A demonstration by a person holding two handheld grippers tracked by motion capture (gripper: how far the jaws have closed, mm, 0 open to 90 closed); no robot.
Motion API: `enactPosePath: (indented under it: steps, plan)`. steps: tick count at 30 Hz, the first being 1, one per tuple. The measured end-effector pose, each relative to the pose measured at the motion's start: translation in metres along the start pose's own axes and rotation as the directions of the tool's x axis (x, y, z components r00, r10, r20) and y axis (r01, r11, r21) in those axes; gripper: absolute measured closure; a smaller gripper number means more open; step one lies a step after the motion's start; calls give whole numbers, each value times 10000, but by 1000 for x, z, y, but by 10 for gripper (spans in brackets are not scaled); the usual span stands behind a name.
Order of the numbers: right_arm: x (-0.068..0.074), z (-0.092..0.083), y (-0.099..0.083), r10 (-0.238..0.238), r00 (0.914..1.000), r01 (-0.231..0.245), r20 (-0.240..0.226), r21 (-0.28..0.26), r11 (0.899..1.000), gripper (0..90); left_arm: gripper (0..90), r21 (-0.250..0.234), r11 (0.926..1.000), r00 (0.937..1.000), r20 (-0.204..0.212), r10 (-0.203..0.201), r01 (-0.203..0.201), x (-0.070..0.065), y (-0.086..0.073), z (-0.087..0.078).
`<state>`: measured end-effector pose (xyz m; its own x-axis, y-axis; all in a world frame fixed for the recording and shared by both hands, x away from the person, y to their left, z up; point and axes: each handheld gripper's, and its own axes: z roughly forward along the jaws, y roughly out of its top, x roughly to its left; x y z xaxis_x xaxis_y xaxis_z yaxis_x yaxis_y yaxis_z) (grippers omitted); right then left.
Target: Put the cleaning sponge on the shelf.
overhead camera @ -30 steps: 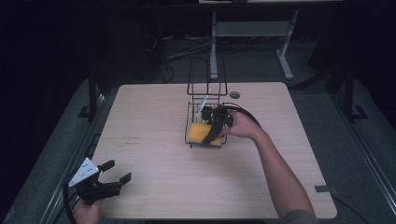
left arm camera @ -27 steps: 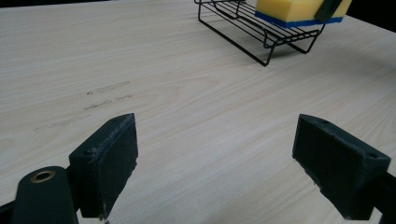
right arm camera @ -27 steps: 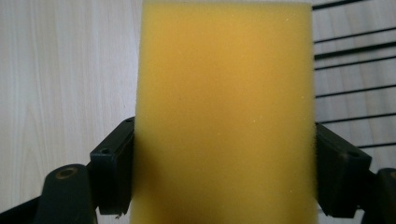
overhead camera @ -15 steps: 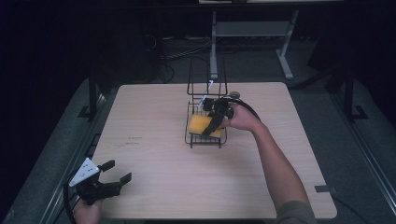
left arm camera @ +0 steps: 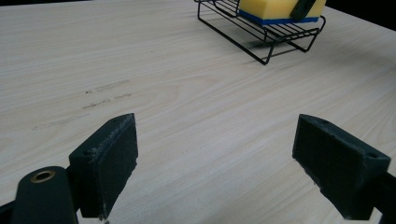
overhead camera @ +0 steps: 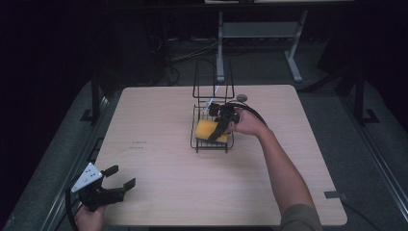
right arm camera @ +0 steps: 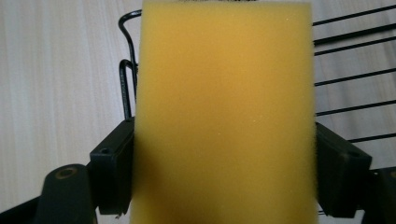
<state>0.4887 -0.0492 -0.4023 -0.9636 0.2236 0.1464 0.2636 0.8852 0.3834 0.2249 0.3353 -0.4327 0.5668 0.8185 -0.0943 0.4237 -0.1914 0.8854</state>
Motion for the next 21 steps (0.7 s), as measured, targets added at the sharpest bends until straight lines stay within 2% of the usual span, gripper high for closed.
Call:
enactPosePath:
  steps: [21]
  plan:
    - [-1, 9, 2, -80, 10000, 80, -37, 152, 9999, 211, 134, 22, 10000, 10000, -26, -4, 4, 0, -1, -1]
